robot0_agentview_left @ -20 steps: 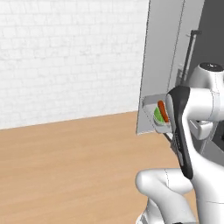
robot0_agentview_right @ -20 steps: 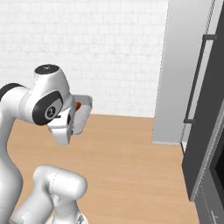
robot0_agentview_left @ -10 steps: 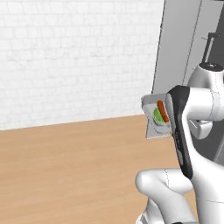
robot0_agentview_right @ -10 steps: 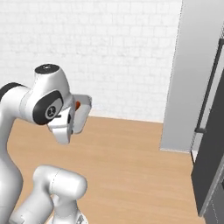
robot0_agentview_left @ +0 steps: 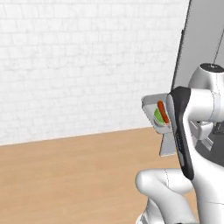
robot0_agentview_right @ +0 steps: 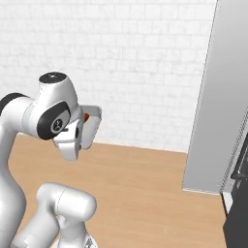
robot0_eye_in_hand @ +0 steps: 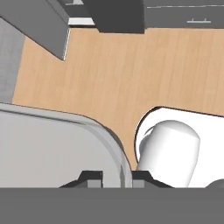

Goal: Take the meat container that has the chicken drumstick and place it on the second highest rack of the freezer. Then take the vegetable container that has the carrot and lemon wedge and place it on the highest rack of the freezer.

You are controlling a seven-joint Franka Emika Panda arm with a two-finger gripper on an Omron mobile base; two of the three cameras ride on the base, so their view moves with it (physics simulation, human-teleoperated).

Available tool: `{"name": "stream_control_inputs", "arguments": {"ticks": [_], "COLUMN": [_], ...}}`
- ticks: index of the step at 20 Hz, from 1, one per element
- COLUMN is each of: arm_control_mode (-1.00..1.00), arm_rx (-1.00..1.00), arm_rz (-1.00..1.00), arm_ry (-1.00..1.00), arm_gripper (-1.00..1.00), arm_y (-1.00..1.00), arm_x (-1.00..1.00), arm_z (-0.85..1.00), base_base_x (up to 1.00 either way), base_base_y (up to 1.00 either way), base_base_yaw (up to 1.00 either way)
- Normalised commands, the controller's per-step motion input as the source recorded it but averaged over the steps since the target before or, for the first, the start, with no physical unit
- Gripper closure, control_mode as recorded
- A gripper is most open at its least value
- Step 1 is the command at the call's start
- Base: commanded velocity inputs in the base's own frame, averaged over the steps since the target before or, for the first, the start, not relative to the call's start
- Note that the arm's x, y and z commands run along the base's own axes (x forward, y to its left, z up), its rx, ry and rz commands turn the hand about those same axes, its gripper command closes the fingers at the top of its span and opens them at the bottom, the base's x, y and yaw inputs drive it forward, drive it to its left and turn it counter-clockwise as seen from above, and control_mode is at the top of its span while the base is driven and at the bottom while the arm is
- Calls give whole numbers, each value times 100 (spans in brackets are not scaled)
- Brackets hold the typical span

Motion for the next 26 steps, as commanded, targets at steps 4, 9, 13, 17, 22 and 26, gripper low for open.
{"name": "stream_control_inputs", "arguments": {"ticks": [4, 9, 13, 17, 22, 26], "arm_control_mode": [100, 100, 100, 100, 100, 100], "arm_rx": [0, 0, 0, 0, 0, 0], "arm_rz": [0, 0, 0, 0, 0, 0], "arm_ry": [0, 0, 0, 0, 0, 0], "arm_gripper": [100, 100, 100, 100, 100, 100], "arm_y": [0, 0, 0, 0, 0, 0], "arm_x": [0, 0, 0, 0, 0, 0], "arm_z": [0, 0, 0, 0, 0, 0], "base_base_x": [79, 55, 38, 32, 39, 54], "base_base_y": [86, 92, 65, 59, 58, 44], "base_base_yaw": [-27, -61, -77, -79, -77, -68]}}
